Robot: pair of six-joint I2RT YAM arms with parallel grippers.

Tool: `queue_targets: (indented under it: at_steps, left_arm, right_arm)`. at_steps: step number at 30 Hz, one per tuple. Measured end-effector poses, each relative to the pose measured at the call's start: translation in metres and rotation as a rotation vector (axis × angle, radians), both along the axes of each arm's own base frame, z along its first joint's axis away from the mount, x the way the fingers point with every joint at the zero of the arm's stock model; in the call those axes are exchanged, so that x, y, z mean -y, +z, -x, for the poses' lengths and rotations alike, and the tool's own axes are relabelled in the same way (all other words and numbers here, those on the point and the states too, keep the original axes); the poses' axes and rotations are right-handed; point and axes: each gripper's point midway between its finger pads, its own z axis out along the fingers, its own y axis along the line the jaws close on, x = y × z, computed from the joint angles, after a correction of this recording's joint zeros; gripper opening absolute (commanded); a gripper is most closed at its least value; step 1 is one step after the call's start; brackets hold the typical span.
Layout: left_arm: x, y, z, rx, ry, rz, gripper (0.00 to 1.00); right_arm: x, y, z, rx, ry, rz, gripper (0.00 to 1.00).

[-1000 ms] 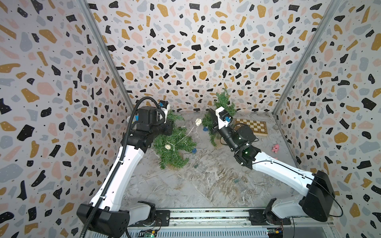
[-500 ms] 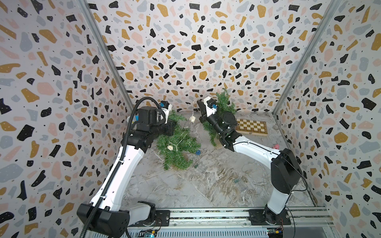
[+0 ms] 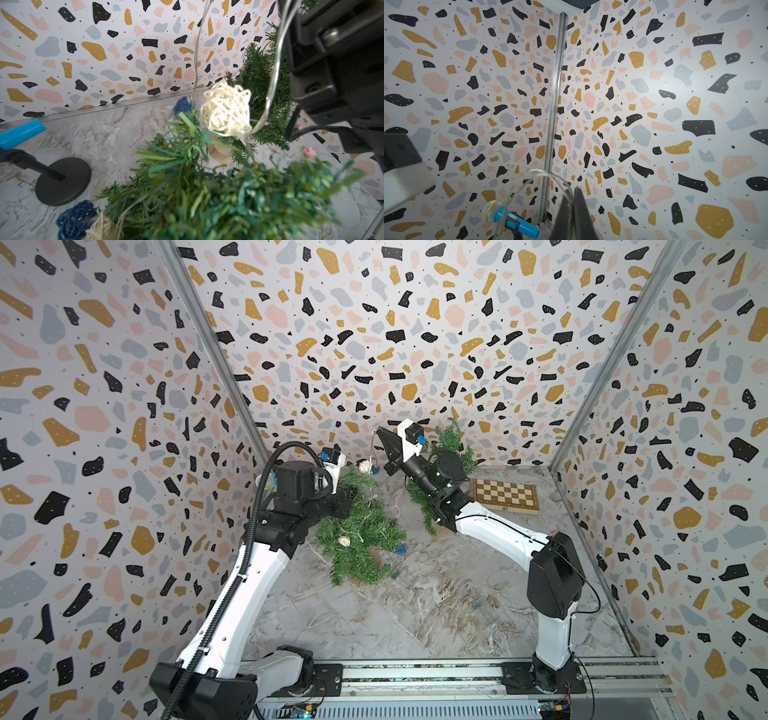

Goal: Wrap string light around the christmas tree
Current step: Wrap the light string around the Christmas tree.

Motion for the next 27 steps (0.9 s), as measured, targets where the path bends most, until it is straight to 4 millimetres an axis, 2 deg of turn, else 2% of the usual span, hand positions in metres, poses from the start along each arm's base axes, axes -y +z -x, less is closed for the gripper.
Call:
queue_targets:
  at_steps: [3, 6, 10, 13, 17, 21, 27]
  left_arm:
    - [0.006, -0.004, 0.005, -0.032, -0.025, 0.031, 0.43]
    - [0.01, -0.006, 0.009, -0.053, -0.043, 0.042, 0.45]
    - [0.01, -0.009, 0.013, -0.072, -0.047, 0.045, 0.46]
    - [0.008, -0.009, 0.017, -0.079, -0.041, 0.042, 0.53]
    - [0.002, -0.01, 0.021, -0.089, -0.018, 0.021, 0.66]
    - [-0.006, -0.007, 0.025, -0.074, 0.014, -0.009, 0.7]
    - [-0.013, -0.002, 0.03, -0.061, 0.039, -0.026, 0.78]
  right_arm:
    - [-0.008, -0.027, -0.013, -0.055, 0.026, 0.017, 0.0]
    - [-0.018, -0.059, -0.025, -0.116, 0.048, 0.047, 0.0]
    - [-0.025, -0.083, -0.032, -0.168, 0.064, 0.066, 0.0]
    - [-0.027, -0.084, -0.032, -0.178, 0.079, 0.061, 0.0]
    - [-0.026, -0.068, -0.032, -0.17, 0.092, 0.027, 0.0]
    - [-0.026, -0.06, -0.031, -0.168, 0.1, 0.006, 0.0]
    - [-0.027, -0.064, -0.032, -0.186, 0.106, 0.0, 0.0]
